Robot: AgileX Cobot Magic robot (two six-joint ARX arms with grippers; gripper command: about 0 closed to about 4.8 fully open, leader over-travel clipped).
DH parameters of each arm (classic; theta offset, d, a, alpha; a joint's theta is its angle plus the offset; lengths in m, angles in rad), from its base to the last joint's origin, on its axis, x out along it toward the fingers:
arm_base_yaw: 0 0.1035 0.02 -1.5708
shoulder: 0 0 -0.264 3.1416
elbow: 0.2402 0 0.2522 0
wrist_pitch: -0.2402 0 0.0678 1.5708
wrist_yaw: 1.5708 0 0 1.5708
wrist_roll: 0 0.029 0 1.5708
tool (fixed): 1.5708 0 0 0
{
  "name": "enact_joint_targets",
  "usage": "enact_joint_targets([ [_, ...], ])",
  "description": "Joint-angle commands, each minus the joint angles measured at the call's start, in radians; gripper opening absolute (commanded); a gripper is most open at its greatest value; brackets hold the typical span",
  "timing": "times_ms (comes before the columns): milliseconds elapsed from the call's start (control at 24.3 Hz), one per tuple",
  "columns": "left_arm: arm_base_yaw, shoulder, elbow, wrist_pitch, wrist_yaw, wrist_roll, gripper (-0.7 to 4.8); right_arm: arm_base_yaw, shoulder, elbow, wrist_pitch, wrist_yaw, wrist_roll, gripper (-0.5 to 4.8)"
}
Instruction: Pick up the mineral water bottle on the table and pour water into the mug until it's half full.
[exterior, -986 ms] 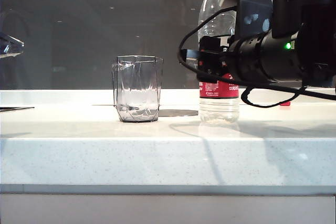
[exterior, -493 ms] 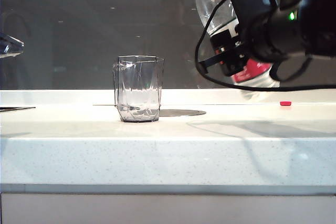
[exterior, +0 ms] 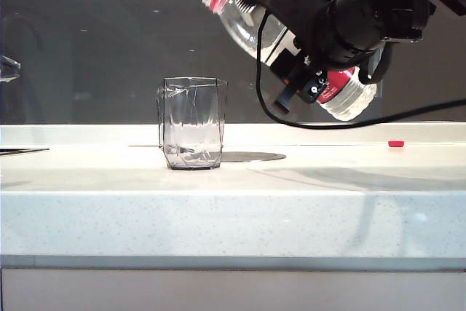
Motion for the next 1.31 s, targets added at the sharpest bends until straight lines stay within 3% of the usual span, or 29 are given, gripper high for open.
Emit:
enact_joint_targets([
  [41, 0.001, 0.0, 0.003, 0.006, 0.004, 0.002, -0.04, 0.001, -0.011, 0.014, 0.055, 0.034, -0.099, 2.19],
  [616, 0.002, 0.0, 0.003, 0.006, 0.004, 0.002, -0.04, 0.001, -0.011, 0.014, 0.034, 0.035, -0.377, 2.2],
  [1315, 0.002, 0.0, 0.003, 0.006, 0.004, 0.002, -0.04, 0.0, -0.011, 0.014, 0.042, 0.08, -0.555, 2.2],
])
